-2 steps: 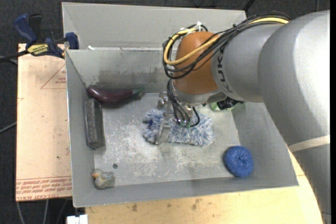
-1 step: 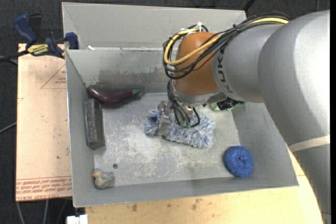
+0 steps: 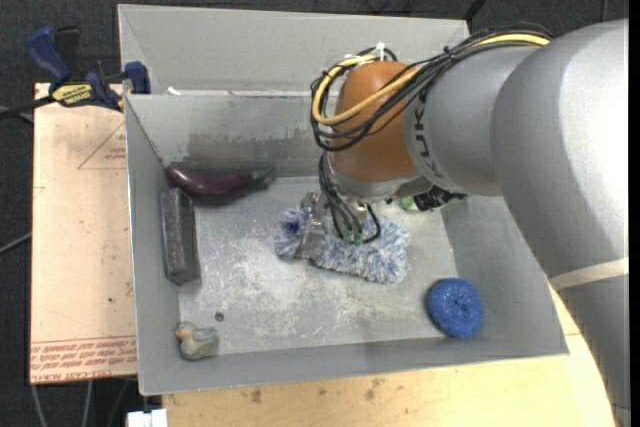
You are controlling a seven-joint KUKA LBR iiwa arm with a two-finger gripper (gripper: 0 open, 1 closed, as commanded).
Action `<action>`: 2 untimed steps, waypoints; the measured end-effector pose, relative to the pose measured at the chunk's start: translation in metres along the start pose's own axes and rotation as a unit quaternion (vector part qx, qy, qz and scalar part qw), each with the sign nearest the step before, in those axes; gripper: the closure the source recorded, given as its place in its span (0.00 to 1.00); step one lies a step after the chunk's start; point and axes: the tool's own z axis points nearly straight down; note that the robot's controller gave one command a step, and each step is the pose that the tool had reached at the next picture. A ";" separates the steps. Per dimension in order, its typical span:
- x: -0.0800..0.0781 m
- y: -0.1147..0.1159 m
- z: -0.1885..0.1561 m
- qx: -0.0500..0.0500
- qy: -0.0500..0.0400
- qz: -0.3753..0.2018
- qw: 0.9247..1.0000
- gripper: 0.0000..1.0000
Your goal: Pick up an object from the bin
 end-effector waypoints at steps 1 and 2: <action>0.001 0.000 -0.003 0.001 0.002 0.001 1.000 1.00; 0.003 -0.001 -0.021 0.002 0.005 0.001 1.000 1.00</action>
Offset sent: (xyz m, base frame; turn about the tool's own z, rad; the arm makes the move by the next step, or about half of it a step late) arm 0.0000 -0.0001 0.0101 0.0000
